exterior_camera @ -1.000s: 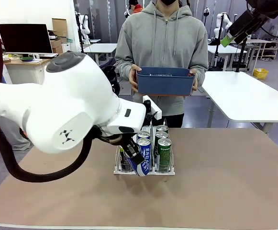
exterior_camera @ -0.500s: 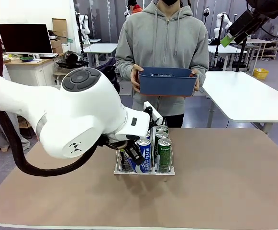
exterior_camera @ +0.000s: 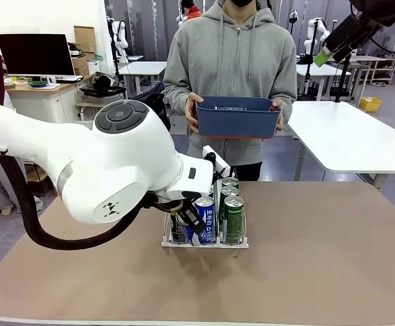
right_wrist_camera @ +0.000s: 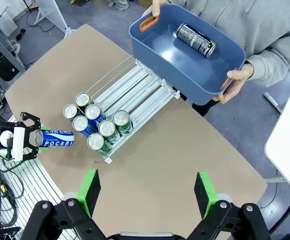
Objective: Fill the beverage cans into the dispenser.
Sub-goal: Place the picked Ionic drink in the line of the Automatic Can Dispenser with the same cans.
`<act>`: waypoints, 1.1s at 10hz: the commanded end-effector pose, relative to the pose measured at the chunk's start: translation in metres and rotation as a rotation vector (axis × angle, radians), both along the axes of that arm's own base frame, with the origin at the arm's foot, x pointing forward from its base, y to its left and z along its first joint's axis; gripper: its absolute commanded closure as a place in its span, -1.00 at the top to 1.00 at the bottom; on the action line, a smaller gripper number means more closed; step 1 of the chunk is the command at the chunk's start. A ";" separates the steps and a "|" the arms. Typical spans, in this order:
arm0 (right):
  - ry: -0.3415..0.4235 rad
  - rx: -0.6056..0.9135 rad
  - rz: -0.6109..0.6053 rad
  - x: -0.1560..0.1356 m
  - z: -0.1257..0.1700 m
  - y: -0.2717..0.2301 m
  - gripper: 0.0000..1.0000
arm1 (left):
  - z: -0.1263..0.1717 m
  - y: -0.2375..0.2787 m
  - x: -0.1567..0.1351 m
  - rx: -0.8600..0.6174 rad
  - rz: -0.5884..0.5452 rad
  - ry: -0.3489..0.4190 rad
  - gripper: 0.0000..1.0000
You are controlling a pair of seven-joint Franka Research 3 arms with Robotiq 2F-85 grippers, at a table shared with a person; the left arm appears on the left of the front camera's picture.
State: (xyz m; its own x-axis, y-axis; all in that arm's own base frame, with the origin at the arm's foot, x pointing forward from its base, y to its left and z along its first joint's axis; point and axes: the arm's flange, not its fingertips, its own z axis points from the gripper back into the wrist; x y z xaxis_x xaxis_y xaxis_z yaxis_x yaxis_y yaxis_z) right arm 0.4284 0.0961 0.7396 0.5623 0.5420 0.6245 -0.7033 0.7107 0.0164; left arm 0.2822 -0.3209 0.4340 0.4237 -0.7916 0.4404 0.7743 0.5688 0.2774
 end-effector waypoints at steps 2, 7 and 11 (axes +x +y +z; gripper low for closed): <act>0.002 0.014 0.018 0.000 0.000 -0.001 1.00 | 0.010 0.001 -0.009 -0.008 0.026 -0.061 0.15; 0.002 0.014 0.018 0.000 0.000 -0.001 1.00 | -0.003 -0.023 0.015 -0.017 -0.029 -0.041 0.15; 0.002 0.014 0.018 0.000 0.000 -0.001 1.00 | -0.014 -0.033 0.038 0.016 -0.007 -0.062 0.15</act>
